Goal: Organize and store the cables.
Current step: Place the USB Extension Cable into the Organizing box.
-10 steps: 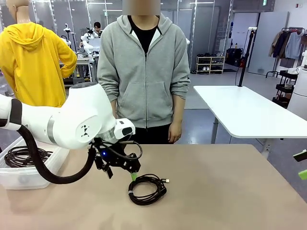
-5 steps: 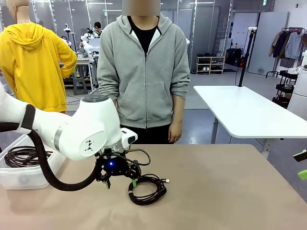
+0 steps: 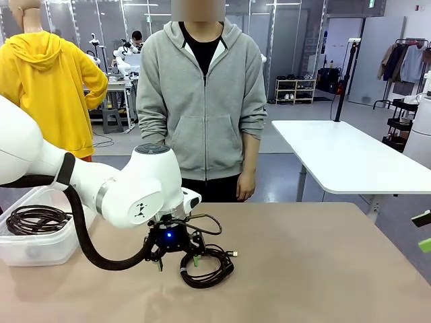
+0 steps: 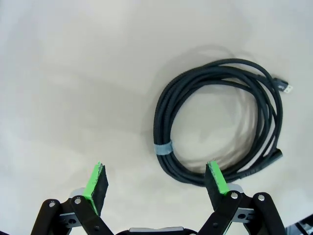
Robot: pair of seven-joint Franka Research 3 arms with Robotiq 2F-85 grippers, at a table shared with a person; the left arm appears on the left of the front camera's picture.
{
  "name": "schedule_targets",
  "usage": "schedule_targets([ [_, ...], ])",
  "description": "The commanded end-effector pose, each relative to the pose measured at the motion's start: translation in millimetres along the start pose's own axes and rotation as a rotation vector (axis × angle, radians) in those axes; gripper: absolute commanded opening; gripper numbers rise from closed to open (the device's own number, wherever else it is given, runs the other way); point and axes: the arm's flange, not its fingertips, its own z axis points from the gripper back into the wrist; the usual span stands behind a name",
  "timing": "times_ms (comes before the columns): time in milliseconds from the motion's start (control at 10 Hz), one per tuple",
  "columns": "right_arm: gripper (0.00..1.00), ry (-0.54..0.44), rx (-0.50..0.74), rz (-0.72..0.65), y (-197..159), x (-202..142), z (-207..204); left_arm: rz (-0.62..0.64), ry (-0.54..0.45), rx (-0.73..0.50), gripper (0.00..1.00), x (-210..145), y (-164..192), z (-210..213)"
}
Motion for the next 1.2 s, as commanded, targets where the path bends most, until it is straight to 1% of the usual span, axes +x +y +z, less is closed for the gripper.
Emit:
schedule_targets([
  [0, 1.0, -0.017, 0.002, 0.017, 1.1, -1.3, -1.1, 0.031, 0.022, 0.071, 1.0, 7.8, -16.4, -12.0],
  [200, 1.0, -0.017, 0.002, 0.017, 1.1, -1.3, -1.1, 0.021, 0.027, 0.076, 1.0, 8.3, -20.6, -16.7],
  [400, 1.0, -0.017, 0.002, 0.017, 1.1, -1.3, -1.1, -0.005, 0.058, 0.101, 1.0, 10.8, -20.8, -18.2],
  [500, 1.0, -0.017, 0.002, 0.017, 1.1, -1.3, -1.1, -0.041, 0.055, 0.112, 0.62, 8.9, -22.7, -20.5],
  [600, 1.0, -0.017, 0.002, 0.017, 1.1, -1.3, -1.1, -0.063, 0.067, 0.125, 0.4, 8.0, -22.8, -21.2],
  [700, 1.0, -0.017, 0.002, 0.017, 1.1, -1.3, -1.1, -0.047, 0.057, 0.128, 0.02, 8.0, -22.8, -18.9],
  [800, 1.0, -0.017, 0.002, 0.017, 1.1, -1.3, -1.1, -0.034, 0.049, 0.136, 0.0, 8.2, -22.1, -17.9],
  [1000, 1.0, -0.017, 0.002, 0.017, 1.1, -1.3, -1.1, -0.017, 0.044, 0.137, 0.0, 8.6, -22.4, -21.7],
  [1100, 1.0, -0.017, 0.002, 0.017, 1.1, -1.3, -1.1, -0.02, 0.04, 0.121, 0.04, 8.8, -22.7, -24.1],
])
